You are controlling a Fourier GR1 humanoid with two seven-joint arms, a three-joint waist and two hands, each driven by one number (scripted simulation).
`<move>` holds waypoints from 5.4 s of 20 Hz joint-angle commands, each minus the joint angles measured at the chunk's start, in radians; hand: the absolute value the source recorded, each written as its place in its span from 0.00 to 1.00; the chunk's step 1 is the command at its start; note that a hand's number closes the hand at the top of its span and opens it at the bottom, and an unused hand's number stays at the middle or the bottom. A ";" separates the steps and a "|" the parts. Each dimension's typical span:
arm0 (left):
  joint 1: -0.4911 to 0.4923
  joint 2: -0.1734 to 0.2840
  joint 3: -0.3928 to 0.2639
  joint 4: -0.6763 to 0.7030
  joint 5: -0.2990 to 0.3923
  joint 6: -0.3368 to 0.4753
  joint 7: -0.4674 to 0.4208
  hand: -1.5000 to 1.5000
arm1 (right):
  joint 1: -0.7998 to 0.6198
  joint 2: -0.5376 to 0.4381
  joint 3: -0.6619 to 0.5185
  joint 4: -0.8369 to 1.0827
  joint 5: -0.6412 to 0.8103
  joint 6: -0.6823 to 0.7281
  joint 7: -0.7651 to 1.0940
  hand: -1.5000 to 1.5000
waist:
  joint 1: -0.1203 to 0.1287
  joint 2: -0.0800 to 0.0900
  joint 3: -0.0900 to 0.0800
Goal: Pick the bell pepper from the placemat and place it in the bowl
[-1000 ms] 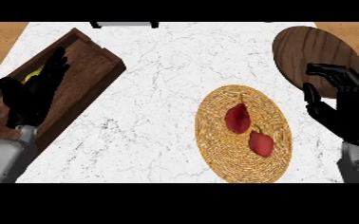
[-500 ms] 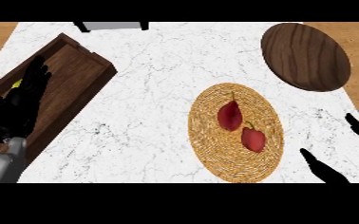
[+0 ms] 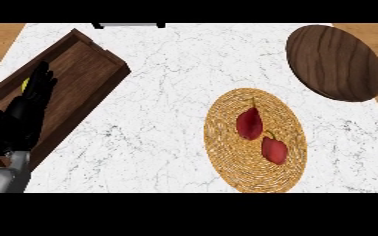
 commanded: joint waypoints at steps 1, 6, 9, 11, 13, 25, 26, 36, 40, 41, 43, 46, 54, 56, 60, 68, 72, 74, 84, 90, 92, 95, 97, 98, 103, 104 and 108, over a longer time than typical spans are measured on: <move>-0.004 -0.023 -0.009 -0.022 -0.018 0.018 0.008 0.50 | 0.132 0.003 0.023 -0.262 0.187 0.118 0.176 0.00 | 0.011 0.005 0.000; -0.026 -0.062 -0.063 -0.037 -0.072 0.040 0.022 0.50 | -0.005 -0.044 -0.049 -0.361 0.240 0.413 0.419 0.00 | 0.036 0.011 0.001; -0.085 -0.025 -0.006 0.017 -0.019 -0.024 0.033 0.50 | -0.093 -0.097 -0.036 -0.285 0.238 0.568 0.533 0.00 | 0.048 0.021 -0.001; -0.053 -0.063 -0.023 0.039 -0.033 -0.018 -0.012 0.50 | -0.173 -0.138 -0.056 -0.276 0.177 0.681 0.614 0.00 | 0.048 0.017 0.001; -0.098 -0.036 -0.027 -0.018 -0.047 -0.004 0.067 0.50 | -0.271 -0.139 -0.025 -0.246 0.159 0.784 0.710 0.00 | 0.058 0.014 0.002; -0.065 -0.062 0.018 0.059 -0.051 -0.059 -0.001 0.50 | -0.714 -0.038 -0.019 0.064 -0.133 1.159 0.951 0.00 | 0.039 0.009 0.004; -0.082 -0.057 0.033 0.088 -0.061 -0.055 -0.006 0.50 | -0.737 -0.006 0.031 0.083 -0.113 1.159 0.972 0.00 | 0.037 0.008 0.004; 0.035 -0.102 0.033 -0.041 -0.093 -0.047 0.017 0.50 | -0.738 -0.018 0.087 0.164 0.095 1.114 0.894 0.00 | 0.030 0.000 0.006; 0.030 -0.096 0.082 -0.015 -0.102 -0.102 -0.009 0.50 | -0.745 0.055 0.125 0.219 0.195 1.083 0.883 0.00 | 0.026 0.001 0.006; -0.031 -0.108 0.096 0.017 -0.119 -0.095 0.030 0.50 | -0.775 0.072 0.089 0.310 0.176 1.077 0.818 0.00 | 0.024 0.002 0.006; -0.001 -0.149 0.059 -0.027 -0.149 -0.066 0.051 0.50 | -0.714 0.085 0.100 0.291 0.173 1.076 0.806 0.00 | 0.022 0.002 0.006; -0.042 -0.137 0.092 -0.039 -0.154 -0.083 0.099 0.50 | -0.761 0.116 0.051 0.337 0.137 1.116 0.795 0.00 | 0.022 0.002 0.006; -0.030 -0.181 0.136 0.039 -0.198 -0.148 0.021 0.50 | -0.651 0.168 0.084 0.335 0.257 1.045 0.767 0.00 | 0.019 0.002 0.006; -0.037 -0.200 0.149 0.006 -0.208 -0.159 0.060 0.50 | -0.718 0.194 0.040 0.387 0.243 1.062 0.734 0.00 | 0.021 0.002 0.006; 0.013 -0.203 0.165 -0.057 -0.236 -0.166 0.084 0.50 | -0.721 0.198 0.018 0.482 0.282 1.021 0.691 0.00 | 0.023 0.002 0.006; -0.016 -0.220 0.207 -0.042 -0.235 -0.208 0.086 0.50 | -0.832 0.239 -0.030 0.605 0.233 1.048 0.599 1.00 | 0.026 0.002 0.006; -0.029 -0.217 0.247 0.050 -0.230 -0.244 0.009 0.50 | -0.890 0.252 -0.059 0.695 0.229 1.006 0.527 1.00 | 0.025 0.003 0.006; 0.020 -0.263 0.205 -0.029 -0.268 -0.220 0.045 0.50 | -0.857 0.260 -0.052 0.697 0.255 0.975 0.513 1.00 | 0.024 0.002 0.006; -0.054 -0.244 0.228 -0.041 -0.275 -0.237 0.103 0.50 | -1.202 0.275 -0.150 0.971 0.307 0.951 0.515 1.00 | 0.047 0.010 0.006; -0.082 -0.265 0.206 -0.047 -0.285 -0.232 0.116 0.50 | -1.542 0.272 -0.232 1.343 0.305 0.918 0.458 1.00 | 0.070 0.016 0.007; -0.044 -0.257 0.224 -0.055 -0.268 -0.248 0.100 0.50 | -1.588 0.226 -0.252 1.412 0.327 0.853 0.397 1.00 | 0.065 0.014 0.006; -0.093 -0.252 0.240 0.013 -0.288 -0.234 0.088 0.50 | -1.601 0.256 -0.197 1.284 0.399 0.832 0.526 1.00 | 0.034 0.006 0.005; -0.048 -0.265 0.220 -0.046 -0.289 -0.231 0.114 0.50 | -1.620 0.175 -0.205 1.219 0.429 0.814 0.534 1.00 | 0.029 -0.002 0.005; -0.032 -0.258 0.234 -0.033 -0.282 -0.237 0.091 0.50 | -1.635 0.189 -0.182 1.188 0.468 0.776 0.567 1.00 | 0.030 -0.003 0.005; -0.015 -0.268 0.240 -0.036 -0.301 -0.214 0.066 0.50 | -1.704 0.136 -0.253 1.053 0.465 0.746 0.638 1.00 | 0.020 -0.005 0.005; -0.017 -0.302 0.203 -0.034 -0.310 -0.214 0.083 0.50 | -1.697 0.147 -0.261 1.093 0.470 0.700 0.622 1.00 | 0.027 0.001 0.006; -0.037 -0.265 0.247 -0.049 -0.287 -0.240 0.118 0.50 | -1.669 0.131 -0.276 0.995 0.469 0.765 0.667 1.00 | 0.024 0.000 0.006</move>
